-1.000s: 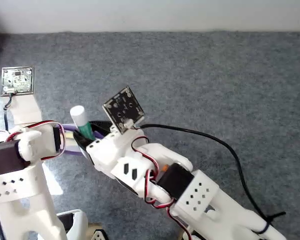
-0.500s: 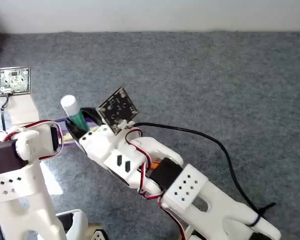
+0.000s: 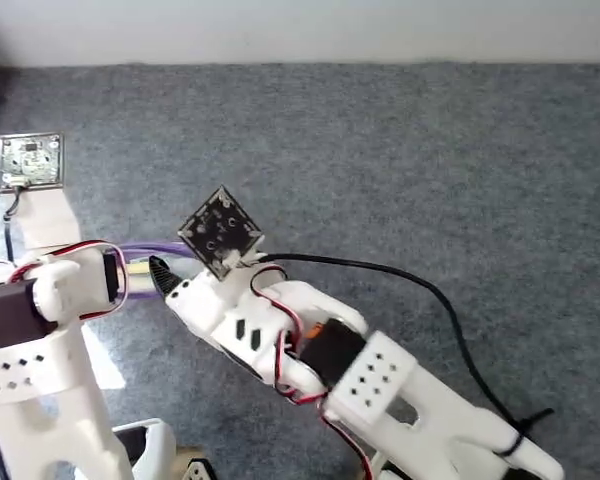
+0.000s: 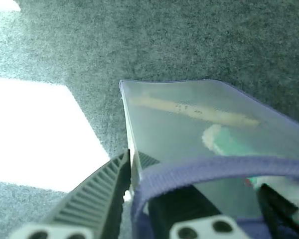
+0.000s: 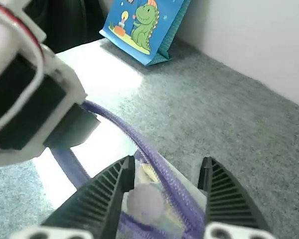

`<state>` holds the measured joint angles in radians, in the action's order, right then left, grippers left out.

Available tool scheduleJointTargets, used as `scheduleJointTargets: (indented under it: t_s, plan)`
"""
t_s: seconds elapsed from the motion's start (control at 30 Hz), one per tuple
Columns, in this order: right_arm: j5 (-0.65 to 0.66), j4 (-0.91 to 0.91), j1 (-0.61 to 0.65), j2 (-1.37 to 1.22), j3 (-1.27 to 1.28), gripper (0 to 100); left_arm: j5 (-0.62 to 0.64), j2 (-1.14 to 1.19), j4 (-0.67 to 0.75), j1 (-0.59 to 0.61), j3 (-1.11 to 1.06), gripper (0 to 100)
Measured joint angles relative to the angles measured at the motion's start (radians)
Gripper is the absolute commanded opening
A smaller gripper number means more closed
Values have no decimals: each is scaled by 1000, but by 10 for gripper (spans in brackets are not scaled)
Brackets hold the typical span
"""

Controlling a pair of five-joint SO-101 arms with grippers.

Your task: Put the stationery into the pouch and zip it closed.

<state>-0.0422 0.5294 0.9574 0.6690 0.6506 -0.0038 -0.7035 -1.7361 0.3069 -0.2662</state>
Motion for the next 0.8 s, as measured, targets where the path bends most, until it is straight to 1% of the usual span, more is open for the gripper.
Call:
scheduleJointTargets:
  t_s: [0.1, 0.2, 0.3, 0.43, 0.5, 0.63, 0.73, 0.8]
  plan:
    - [0, 49, -11, 69, 0, 139, 0, 0, 0, 0, 0, 12]
    - [0, 107, -68, 140, 0, 110, 2, 0, 0, 2, 0, 12]
    - [-5, 180, -176, 198, 0, 87, 2, 0, 0, 2, 0, 12]
    - [-48, 316, -344, 226, 0, 87, 2, 0, 0, 2, 0, 12]
    - [-51, 393, -400, 222, 0, 87, 2, 0, 0, 2, 0, 12]
    - [-49, 535, -470, 137, 0, 87, 2, 0, 0, 2, 0, 12]
    - [25, 594, -474, 14, 0, 88, 2, 0, 0, 2, 0, 12]
    - [74, 600, -471, -83, 0, 115, 2, 0, 0, 2, 0, 12]
